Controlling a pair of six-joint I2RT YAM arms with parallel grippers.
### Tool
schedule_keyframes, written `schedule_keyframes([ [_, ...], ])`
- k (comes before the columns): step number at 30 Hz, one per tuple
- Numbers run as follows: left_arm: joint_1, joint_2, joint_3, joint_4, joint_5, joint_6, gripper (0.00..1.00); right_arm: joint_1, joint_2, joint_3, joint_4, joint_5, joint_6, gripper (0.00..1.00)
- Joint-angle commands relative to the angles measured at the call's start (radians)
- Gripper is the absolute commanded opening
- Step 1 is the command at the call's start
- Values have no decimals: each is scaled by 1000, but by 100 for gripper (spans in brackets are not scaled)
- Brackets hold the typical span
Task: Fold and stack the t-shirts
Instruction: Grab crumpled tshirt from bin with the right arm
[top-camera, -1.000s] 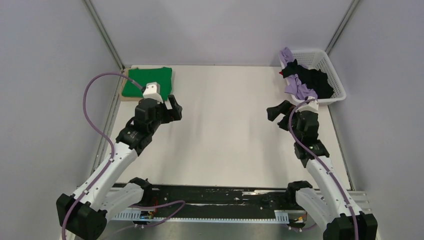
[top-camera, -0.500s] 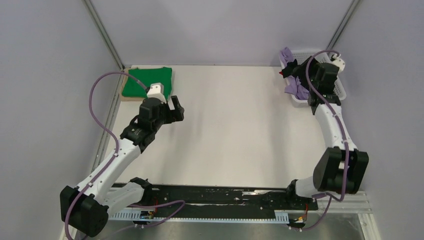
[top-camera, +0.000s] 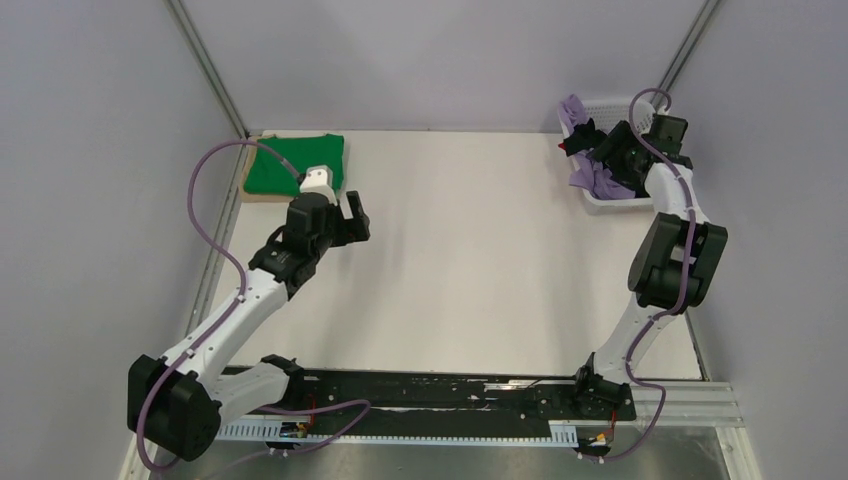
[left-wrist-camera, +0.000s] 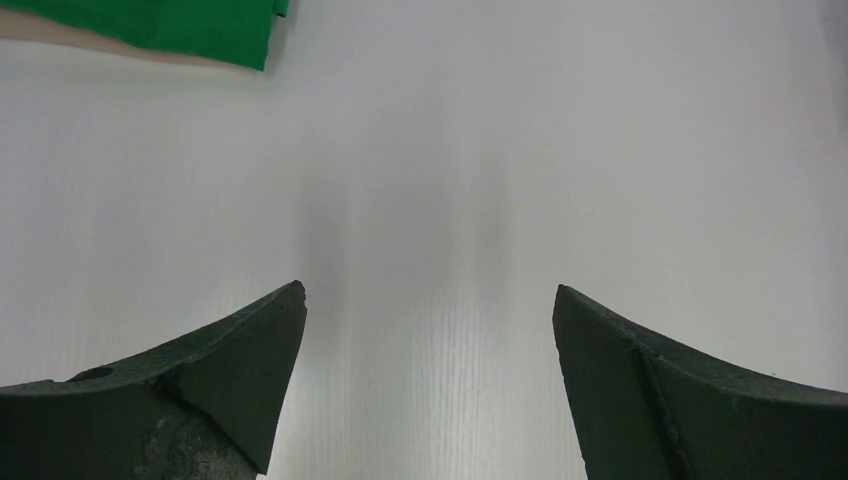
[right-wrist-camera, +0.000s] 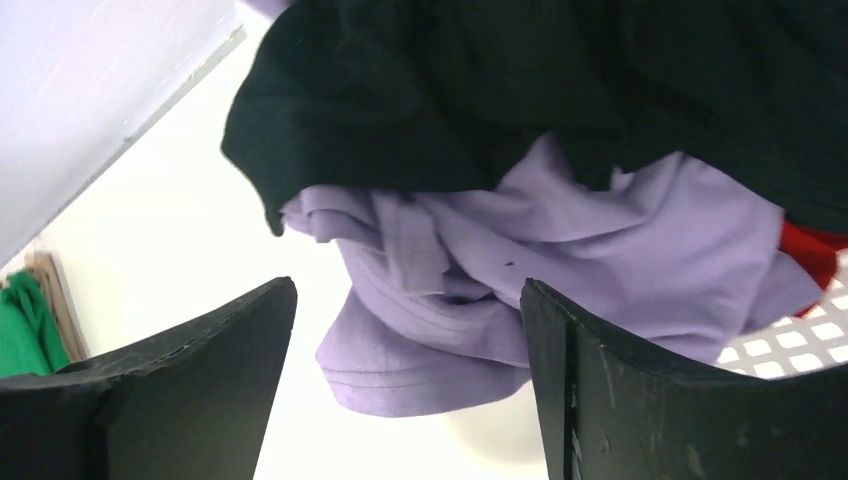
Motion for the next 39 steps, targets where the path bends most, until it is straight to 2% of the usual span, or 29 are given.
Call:
schedule_keyframes([
  [1, 2, 19, 25, 49, -20, 24, 100, 6, -23, 35, 7, -120, -96, 81],
  [5, 3, 40, 40, 44, -12, 28, 100, 13, -20, 3, 24, -171, -135, 73],
  [18, 3, 62, 37, 40, -29, 33, 100, 62, 54, 38, 25, -69, -196, 62],
  [21, 2, 63, 35, 36, -36, 34, 100, 64, 79, 63, 24, -69, -186, 51],
  [25, 3, 57, 31, 32, -46, 33, 100, 65, 75, 73, 27, -21, -156, 21],
  [27, 3, 52, 27, 34, -48, 33, 100, 65, 50, 68, 34, 1, -146, 11],
  [31, 2, 49, 20, 44, -49, 36, 100, 65, -31, 41, 55, 66, -143, 1],
  [39, 3, 44, 13, 49, -53, 42, 100, 65, -157, 72, 76, 225, -150, 0],
])
